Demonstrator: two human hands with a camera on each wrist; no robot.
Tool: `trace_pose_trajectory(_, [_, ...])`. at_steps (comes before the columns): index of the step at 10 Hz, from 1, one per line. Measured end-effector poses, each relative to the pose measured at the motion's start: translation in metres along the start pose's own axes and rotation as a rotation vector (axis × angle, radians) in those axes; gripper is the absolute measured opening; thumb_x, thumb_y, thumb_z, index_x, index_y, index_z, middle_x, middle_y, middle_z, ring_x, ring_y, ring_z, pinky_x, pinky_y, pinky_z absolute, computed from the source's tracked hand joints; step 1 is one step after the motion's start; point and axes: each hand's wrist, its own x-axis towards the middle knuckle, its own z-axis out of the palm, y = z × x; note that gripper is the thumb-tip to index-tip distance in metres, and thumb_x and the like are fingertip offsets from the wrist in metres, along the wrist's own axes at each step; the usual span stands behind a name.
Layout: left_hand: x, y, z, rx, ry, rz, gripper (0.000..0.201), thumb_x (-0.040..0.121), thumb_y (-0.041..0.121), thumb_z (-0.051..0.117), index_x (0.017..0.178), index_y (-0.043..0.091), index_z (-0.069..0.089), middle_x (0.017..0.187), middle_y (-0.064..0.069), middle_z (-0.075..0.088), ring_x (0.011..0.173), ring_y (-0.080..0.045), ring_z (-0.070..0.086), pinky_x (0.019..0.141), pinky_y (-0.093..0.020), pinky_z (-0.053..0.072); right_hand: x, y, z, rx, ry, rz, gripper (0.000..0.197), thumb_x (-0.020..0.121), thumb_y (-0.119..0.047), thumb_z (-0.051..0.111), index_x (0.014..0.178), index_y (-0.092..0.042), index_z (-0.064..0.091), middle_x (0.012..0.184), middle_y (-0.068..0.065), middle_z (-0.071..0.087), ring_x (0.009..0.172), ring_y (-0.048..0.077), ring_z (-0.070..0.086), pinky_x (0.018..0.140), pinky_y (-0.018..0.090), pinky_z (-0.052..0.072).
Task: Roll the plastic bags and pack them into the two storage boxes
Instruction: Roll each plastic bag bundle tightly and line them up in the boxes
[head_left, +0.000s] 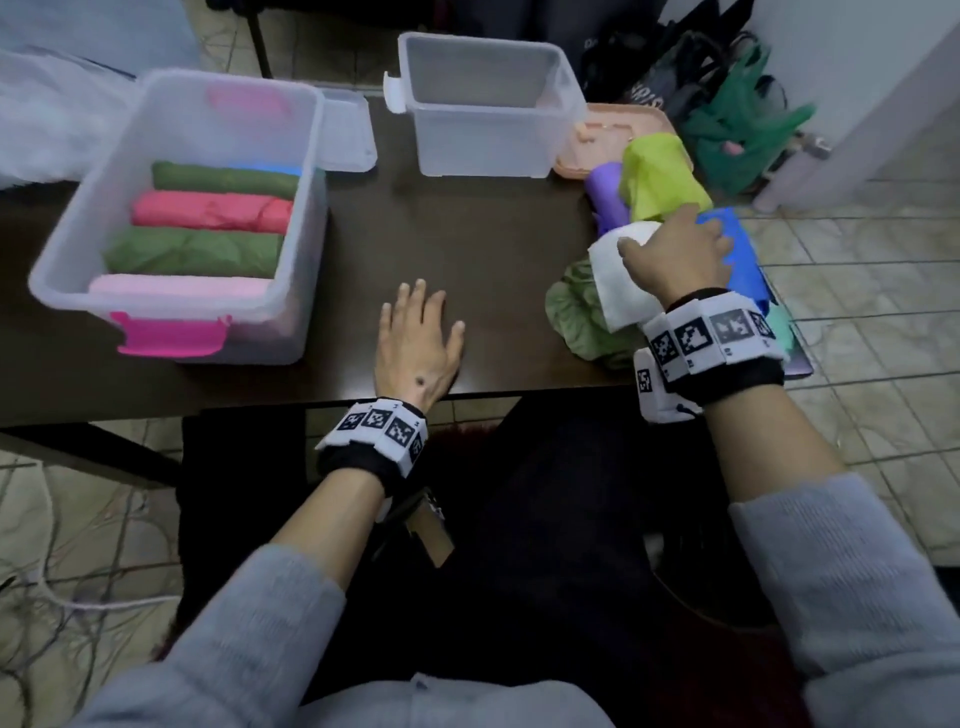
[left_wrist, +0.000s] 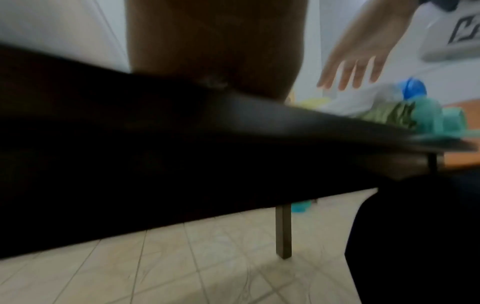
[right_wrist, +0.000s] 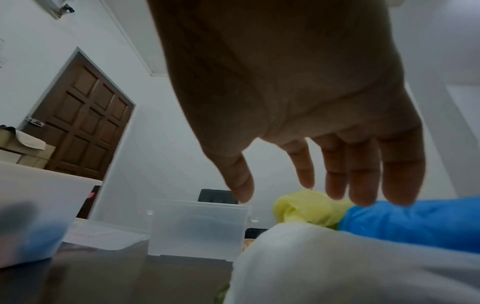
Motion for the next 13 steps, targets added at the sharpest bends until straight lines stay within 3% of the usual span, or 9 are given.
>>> trace_pose_trajectory(2, [-0.002, -0.004, 0.003, -0.014, 0.026, 0.018, 0.05, 0.099, 0.036, 0.036, 0.143, 0.013, 0.036, 0.156, -0.007, 0.024, 0.146, -0.021, 0.012, 0.119, -0.036, 0.006, -0.008, 0.002, 0.025, -0.097, -0.064, 0.019, 0.084, 0.083, -0.056, 0.058, 0.142, -0.005, 0.025, 0.142, 0.022, 0.031, 0.133, 0.037, 0.027, 0.102, 0.044, 0.031])
trace_pose_trajectory(5, [-0.002, -0.006, 0.005, -0.029, 0.025, 0.019, 0.05, 0.099, 0.036, 0.036, 0.144, 0.013, 0.035, 0.156, -0.006, 0.023, 0.146, -0.02, 0.011, 0.119, -0.034, 0.004, -0.018, -0.014, 0.064, 0.124, -0.249, 0.019, 0.101, 0.078, -0.068, 0.055, 0.142, 0.001, 0.02, 0.145, 0.023, 0.031, 0.134, 0.037, 0.029, 0.107, 0.044, 0.026])
trace_pose_trajectory(6, [-0.002, -0.006, 0.005, -0.032, 0.024, 0.019, 0.05, 0.099, 0.036, 0.035, 0.144, 0.014, 0.034, 0.156, -0.006, 0.022, 0.146, -0.019, 0.01, 0.119, -0.034, 0.004, -0.021, -0.018, 0.063, 0.064, -0.197, -0.006, 0.098, 0.08, -0.066, 0.054, 0.145, -0.002, 0.018, 0.147, 0.019, 0.026, 0.137, 0.034, 0.024, 0.108, 0.045, 0.024])
trace_pose_trajectory(7, [-0.002, -0.006, 0.005, -0.03, 0.025, 0.018, 0.05, 0.1, 0.036, 0.036, 0.144, 0.014, 0.034, 0.156, -0.006, 0.022, 0.146, -0.019, 0.01, 0.119, -0.034, 0.003, -0.031, -0.026, 0.059, -0.053, 0.097, -0.218, 0.081, 0.084, -0.059, 0.052, 0.14, -0.006, 0.029, 0.14, 0.015, 0.033, 0.129, 0.033, 0.031, 0.101, 0.046, 0.031])
trace_pose_trajectory(8, [-0.001, -0.006, 0.005, -0.029, 0.031, 0.022, 0.05, 0.099, 0.036, 0.036, 0.144, 0.013, 0.035, 0.156, -0.006, 0.023, 0.146, -0.02, 0.011, 0.119, -0.034, 0.003, -0.037, -0.044, 0.059, -0.065, 0.063, -0.361, 0.039, 0.094, -0.026, 0.045, 0.127, -0.004, 0.042, 0.132, 0.017, 0.042, 0.123, 0.033, 0.039, 0.095, 0.041, 0.037])
trace_pose_trajectory(9, [-0.002, -0.006, 0.004, -0.044, 0.033, 0.021, 0.049, 0.099, 0.035, 0.038, 0.143, 0.013, 0.036, 0.155, -0.007, 0.024, 0.146, -0.02, 0.012, 0.118, -0.034, 0.003, -0.029, -0.05, 0.069, -0.15, -0.168, -0.255, 0.04, 0.094, -0.012, 0.039, 0.132, 0.0, 0.037, 0.138, 0.017, 0.037, 0.126, 0.035, 0.036, 0.1, 0.039, 0.033])
trace_pose_trajectory(11, [-0.002, -0.005, 0.004, -0.034, 0.032, 0.018, 0.049, 0.099, 0.034, 0.037, 0.143, 0.013, 0.036, 0.155, -0.007, 0.025, 0.146, -0.02, 0.012, 0.118, -0.034, 0.003, -0.017, -0.053, 0.048, -0.174, -0.289, -0.199, 0.042, 0.093, -0.02, 0.054, 0.13, -0.003, 0.045, 0.134, 0.018, 0.047, 0.124, 0.032, 0.046, 0.097, 0.036, 0.04])
trace_pose_trajectory(12, [-0.001, -0.005, 0.004, -0.05, 0.031, 0.017, 0.049, 0.099, 0.034, 0.037, 0.143, 0.013, 0.036, 0.155, -0.007, 0.024, 0.146, -0.021, 0.012, 0.118, -0.034, 0.003, -0.018, -0.054, 0.042, -0.264, -0.293, -0.232, 0.035, 0.089, -0.039, 0.058, 0.108, -0.01, 0.059, 0.122, 0.01, 0.06, 0.116, 0.025, 0.055, 0.09, 0.029, 0.041])
trace_pose_trajectory(13, [-0.001, -0.006, 0.002, -0.101, 0.013, 0.013, 0.048, 0.098, 0.033, 0.039, 0.142, 0.013, 0.038, 0.155, -0.006, 0.025, 0.146, -0.02, 0.012, 0.118, -0.033, 0.002, -0.018, -0.055, 0.058, -0.166, -0.367, -0.147, 0.059, 0.08, -0.044, 0.068, 0.119, -0.002, 0.055, 0.123, 0.012, 0.058, 0.115, 0.027, 0.054, 0.074, 0.026, 0.039])
